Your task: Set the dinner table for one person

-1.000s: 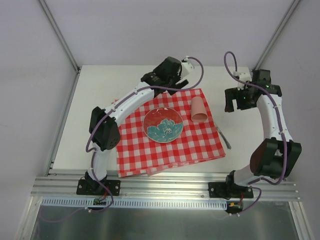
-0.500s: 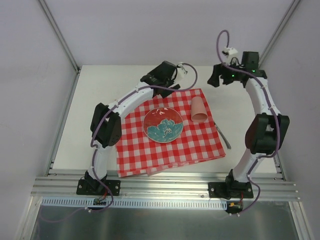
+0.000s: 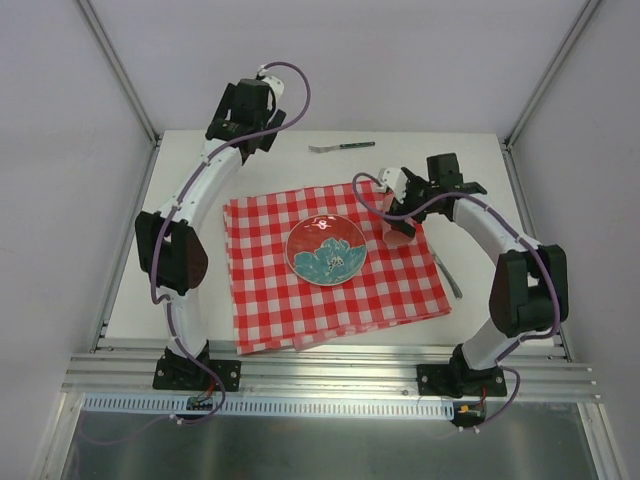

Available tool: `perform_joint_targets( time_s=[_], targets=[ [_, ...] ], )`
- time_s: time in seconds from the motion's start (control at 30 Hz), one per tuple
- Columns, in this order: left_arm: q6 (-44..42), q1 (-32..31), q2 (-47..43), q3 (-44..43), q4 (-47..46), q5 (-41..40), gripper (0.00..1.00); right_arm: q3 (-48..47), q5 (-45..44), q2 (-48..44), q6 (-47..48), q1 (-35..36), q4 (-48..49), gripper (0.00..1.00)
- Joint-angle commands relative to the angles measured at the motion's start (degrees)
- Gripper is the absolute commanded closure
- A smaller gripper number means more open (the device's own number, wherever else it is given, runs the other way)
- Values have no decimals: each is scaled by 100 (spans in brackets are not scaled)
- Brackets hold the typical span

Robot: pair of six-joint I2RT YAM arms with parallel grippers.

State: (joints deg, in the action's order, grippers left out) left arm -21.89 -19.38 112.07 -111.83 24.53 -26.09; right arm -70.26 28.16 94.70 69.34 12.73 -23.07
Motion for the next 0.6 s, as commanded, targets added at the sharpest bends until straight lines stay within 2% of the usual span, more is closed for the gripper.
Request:
perform_joint_targets(
  time_s=[0.0,0.13,0.33,0.4,0.43,0.47,0.5,0.57],
  targets=[
    [326,-22,-317,-146,-37,-20,1,328,-311,-460,1835,142,-66,4],
    [396,-14,-326,-199,-37,-28,1,452,-452,-566,2434,151,-329,4],
    [414,-31,-186,-400,-19,-89,1,162,-452,-198,2119,151,-681,1],
    [370,-40,-142,-515,-19,-116,1,13,-531,30,2049,168,-725,18],
    [361,-49,-142,-533,-19,-81,1,-49,-644,232,2022,186,-708,60],
    [352,-49,-150,-550,-19,-72,1,-128,-715,338,1944,195,-699,96],
    [352,-57,-151,-533,-10,-72,1,-285,-785,391,1786,195,-525,99],
    [352,-57,-159,-446,-19,-72,1,-418,-874,357,1329,177,-357,99]
  ],
)
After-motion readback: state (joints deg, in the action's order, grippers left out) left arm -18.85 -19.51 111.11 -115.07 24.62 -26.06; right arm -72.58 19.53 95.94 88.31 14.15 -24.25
